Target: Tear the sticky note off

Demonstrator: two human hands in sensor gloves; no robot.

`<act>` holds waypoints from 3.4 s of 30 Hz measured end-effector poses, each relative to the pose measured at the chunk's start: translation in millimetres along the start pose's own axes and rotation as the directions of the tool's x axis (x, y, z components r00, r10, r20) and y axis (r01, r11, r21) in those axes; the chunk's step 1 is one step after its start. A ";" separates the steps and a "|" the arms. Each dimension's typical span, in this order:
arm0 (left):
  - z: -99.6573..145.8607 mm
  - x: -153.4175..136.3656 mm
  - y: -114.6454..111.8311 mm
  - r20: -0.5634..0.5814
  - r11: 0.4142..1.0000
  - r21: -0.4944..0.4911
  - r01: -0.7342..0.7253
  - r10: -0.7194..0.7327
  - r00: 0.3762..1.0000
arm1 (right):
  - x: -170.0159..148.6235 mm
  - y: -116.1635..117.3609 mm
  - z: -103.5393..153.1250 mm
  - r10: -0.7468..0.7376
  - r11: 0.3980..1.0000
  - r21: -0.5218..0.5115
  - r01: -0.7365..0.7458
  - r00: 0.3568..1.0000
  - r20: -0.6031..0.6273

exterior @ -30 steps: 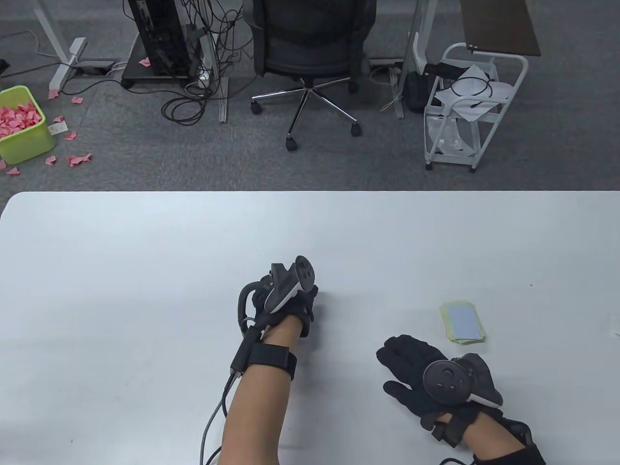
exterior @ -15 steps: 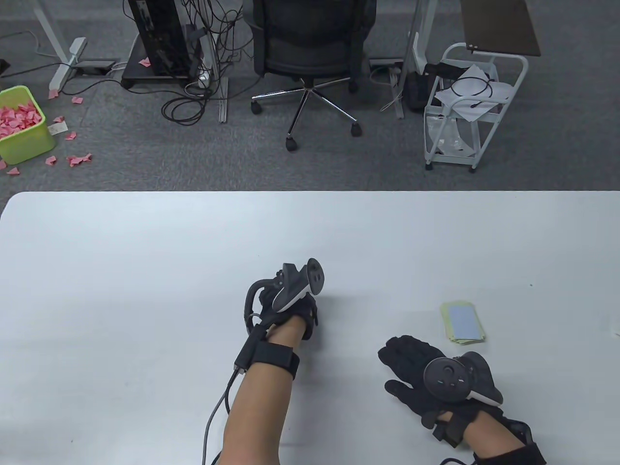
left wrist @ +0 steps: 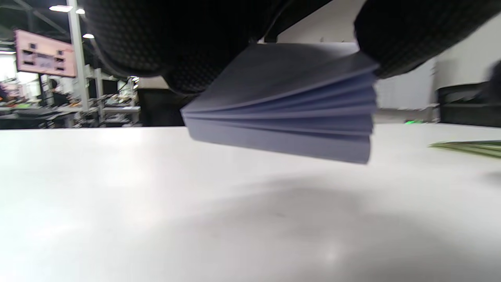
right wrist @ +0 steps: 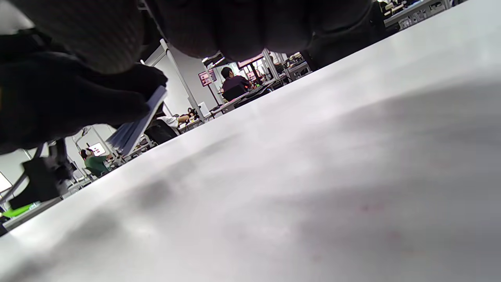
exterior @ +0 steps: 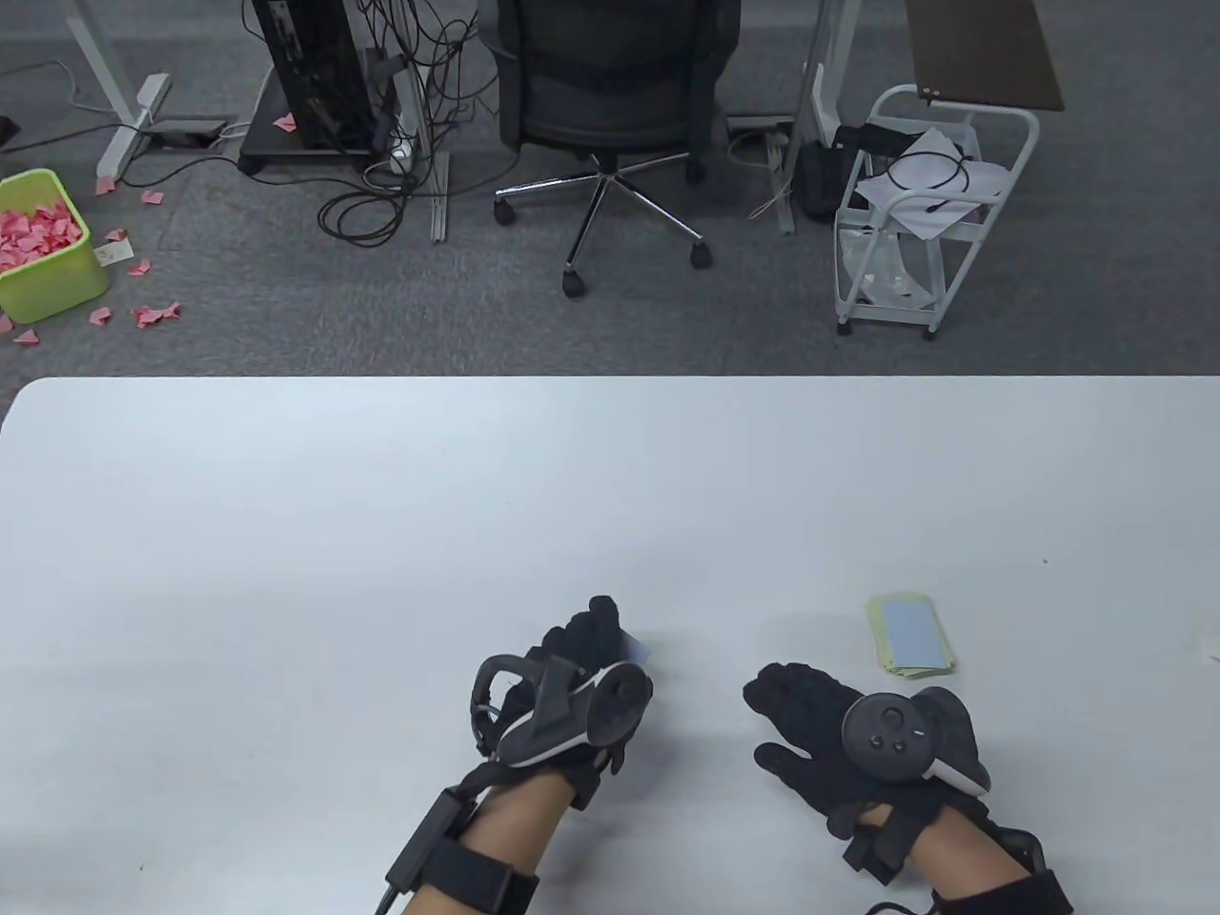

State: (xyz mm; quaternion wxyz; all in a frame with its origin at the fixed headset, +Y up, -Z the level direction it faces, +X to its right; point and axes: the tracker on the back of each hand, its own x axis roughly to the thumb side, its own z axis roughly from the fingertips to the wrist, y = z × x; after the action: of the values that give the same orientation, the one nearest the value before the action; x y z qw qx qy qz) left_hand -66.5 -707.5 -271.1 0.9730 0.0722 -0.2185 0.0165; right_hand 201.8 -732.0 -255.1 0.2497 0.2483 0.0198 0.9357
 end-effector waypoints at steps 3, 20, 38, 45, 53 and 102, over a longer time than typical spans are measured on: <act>18.4 13.8 2.5 0.052 0.999 0.048 -0.024 0.022 0.998 | 2.0 -0.3 0.5 -0.037 0.999 -0.010 0.037 0.999 0.001; 34.1 49.7 6.5 0.210 0.990 0.098 -0.100 0.078 0.975 | 10.5 45.2 -15.1 -0.701 0.686 -0.027 0.727 0.650 -0.295; 37.9 21.3 3.5 0.104 0.632 0.195 -0.750 0.747 0.657 | 17.4 19.3 -3.4 -0.644 0.762 -0.228 0.606 0.747 -0.164; 34.3 20.2 -16.3 0.064 0.311 0.162 -0.936 0.944 0.325 | 30.2 13.6 3.6 -0.711 0.677 -0.296 0.674 0.702 -0.029; 32.1 24.6 -27.6 0.069 0.211 0.076 -0.974 0.974 0.217 | 41.4 18.2 1.5 -0.651 0.733 -0.220 0.644 0.758 0.050; 37.1 30.9 -50.5 -0.048 -0.269 0.035 -0.962 0.962 -0.270 | 66.6 9.6 13.6 -0.163 0.936 -0.248 0.250 0.932 0.324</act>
State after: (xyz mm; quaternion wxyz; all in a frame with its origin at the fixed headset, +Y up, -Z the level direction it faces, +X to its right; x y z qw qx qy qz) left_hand -51.0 -762.9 -231.5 0.5813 -0.1392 -0.1617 0.7852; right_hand 153.8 -709.8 -211.4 0.3807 0.3449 -0.1267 0.8486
